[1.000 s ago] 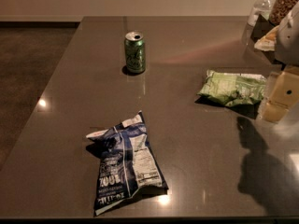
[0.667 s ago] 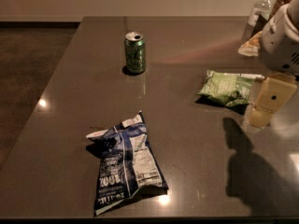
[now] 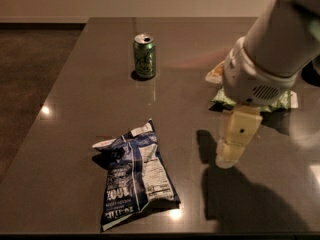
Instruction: Move blue chip bag near green can
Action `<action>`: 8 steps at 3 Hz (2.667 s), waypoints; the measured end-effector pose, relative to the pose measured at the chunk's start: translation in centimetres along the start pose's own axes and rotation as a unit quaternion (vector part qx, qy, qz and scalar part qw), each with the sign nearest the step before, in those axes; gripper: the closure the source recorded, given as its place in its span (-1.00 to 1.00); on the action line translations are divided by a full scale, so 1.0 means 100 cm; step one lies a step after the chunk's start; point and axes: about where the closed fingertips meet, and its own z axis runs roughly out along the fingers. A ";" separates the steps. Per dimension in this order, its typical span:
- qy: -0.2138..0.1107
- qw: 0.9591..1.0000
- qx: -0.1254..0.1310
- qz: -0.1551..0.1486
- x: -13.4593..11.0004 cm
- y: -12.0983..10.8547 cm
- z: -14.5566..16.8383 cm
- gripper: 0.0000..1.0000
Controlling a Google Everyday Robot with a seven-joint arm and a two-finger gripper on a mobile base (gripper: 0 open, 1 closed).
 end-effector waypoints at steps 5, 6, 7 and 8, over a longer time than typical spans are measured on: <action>-0.014 0.991 -0.077 -0.105 -0.089 0.063 0.093 -1.00; -0.012 0.991 -0.078 -0.113 -0.098 0.066 0.098 -0.72; -0.010 0.990 -0.078 -0.115 -0.104 0.067 0.102 -0.26; -0.010 0.990 -0.078 -0.114 -0.108 0.066 0.104 0.21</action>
Offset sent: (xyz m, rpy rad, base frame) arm -0.0373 0.0970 -0.0717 0.0210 0.0999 0.2076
